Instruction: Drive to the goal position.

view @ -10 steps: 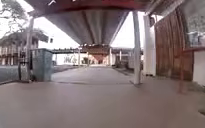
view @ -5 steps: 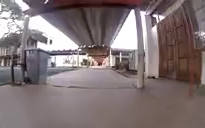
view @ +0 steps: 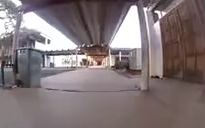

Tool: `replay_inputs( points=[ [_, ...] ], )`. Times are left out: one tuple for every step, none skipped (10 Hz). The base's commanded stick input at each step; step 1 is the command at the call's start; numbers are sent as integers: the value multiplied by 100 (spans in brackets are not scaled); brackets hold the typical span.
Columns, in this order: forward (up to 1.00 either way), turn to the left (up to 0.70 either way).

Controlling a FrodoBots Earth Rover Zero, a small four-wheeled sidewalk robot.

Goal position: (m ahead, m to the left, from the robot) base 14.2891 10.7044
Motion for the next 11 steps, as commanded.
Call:
replay_inputs(
  points=[
    [70,0],
    [70,0],
    [70,0],
    [70,0],
    [70,0],
    [70,0],
    [70,0],
    [70,0],
    [70,0],
    [70,0],
    [70,0]
  ],
)
